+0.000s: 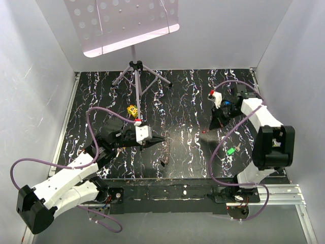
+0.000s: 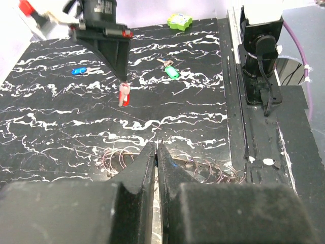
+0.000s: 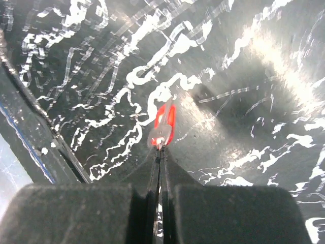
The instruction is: Put the keys on the keyring
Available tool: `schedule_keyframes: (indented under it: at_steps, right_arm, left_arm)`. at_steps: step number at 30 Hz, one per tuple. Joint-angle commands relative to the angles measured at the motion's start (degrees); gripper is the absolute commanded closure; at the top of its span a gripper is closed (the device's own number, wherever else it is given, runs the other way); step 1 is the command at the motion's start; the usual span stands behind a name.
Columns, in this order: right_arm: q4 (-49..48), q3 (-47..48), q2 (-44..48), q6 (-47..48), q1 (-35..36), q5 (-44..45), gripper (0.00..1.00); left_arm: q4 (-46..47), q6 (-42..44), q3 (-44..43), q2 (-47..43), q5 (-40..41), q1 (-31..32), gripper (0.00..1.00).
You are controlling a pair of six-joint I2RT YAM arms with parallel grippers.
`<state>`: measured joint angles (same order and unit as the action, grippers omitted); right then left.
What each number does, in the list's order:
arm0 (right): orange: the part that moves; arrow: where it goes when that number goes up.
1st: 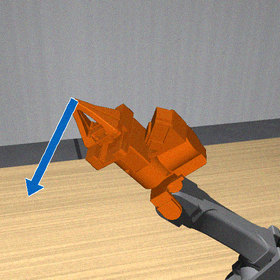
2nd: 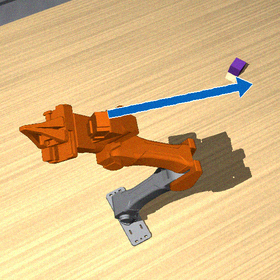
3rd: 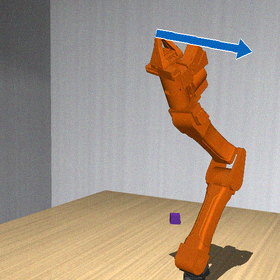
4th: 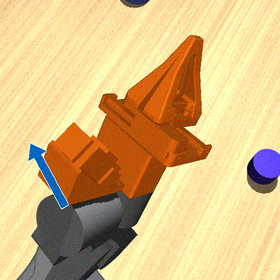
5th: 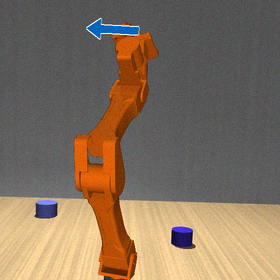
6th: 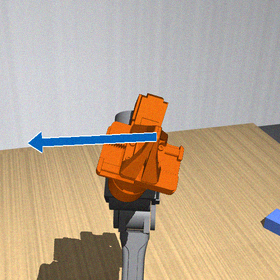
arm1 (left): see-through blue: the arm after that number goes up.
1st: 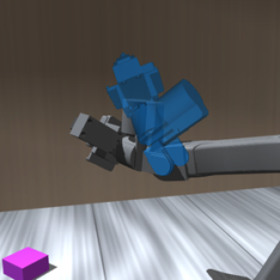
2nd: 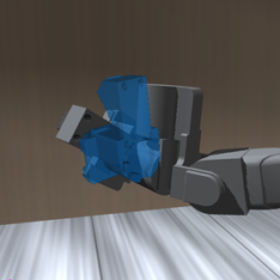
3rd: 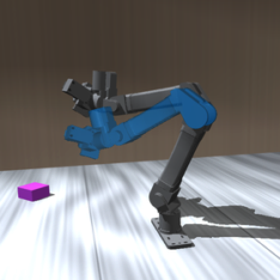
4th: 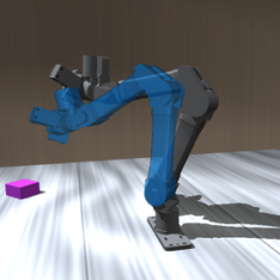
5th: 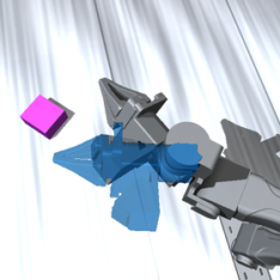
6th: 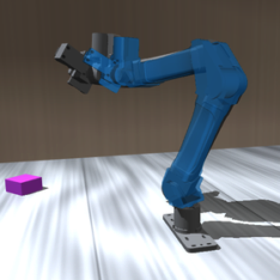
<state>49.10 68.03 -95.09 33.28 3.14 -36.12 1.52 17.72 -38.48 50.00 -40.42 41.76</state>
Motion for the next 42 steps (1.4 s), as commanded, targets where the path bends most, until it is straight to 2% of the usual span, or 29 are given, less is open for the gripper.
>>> schedule_keyframes:
  at_steps: [1,7,11,13,19,26,33,42]
  right_arm:
    - [10.38,8.50,8.77,11.88,0.20,-10.10,0.99]
    - [26.37,27.30,11.59,26.03,0.29,-18.71,0.99]
    - [39.20,36.72,11.94,39.04,0.55,-29.95,0.99]
    - [42.38,36.56,13.26,41.86,1.95,-33.30,0.99]
    - [40.91,28.49,19.84,45.12,13.89,-30.68,0.99]
    - [28.43,21.80,23.37,26.16,21.73,-32.70,0.99]
    - [12.18,18.02,25.04,6.21,26.48,-28.57,0.99]
    - [3.02,18.28,23.28,-4.97,28.24,-22.60,0.99]
  left_arm:
    - [10.68,-3.74,0.77,-0.17,-2.64,-1.15,1.00]
    - [15.09,-3.22,-8.17,5.62,-3.87,-1.24,1.00]
    - [21.40,-4.09,-10.48,9.15,-4.40,-1.24,1.00]
    - [24.57,-4.79,-9.60,9.94,-4.40,-1.24,1.00]
    - [27.39,-5.50,-6.26,8.02,-4.14,-1.59,1.00]
    - [25.90,-2.69,-2.92,3.00,-0.63,-1.59,1.00]
    - [30.39,-4.44,-0.45,3.00,-0.97,-1.50,1.00]
    - [29.16,-3.57,-0.63,3.88,-0.97,-1.42,1.00]
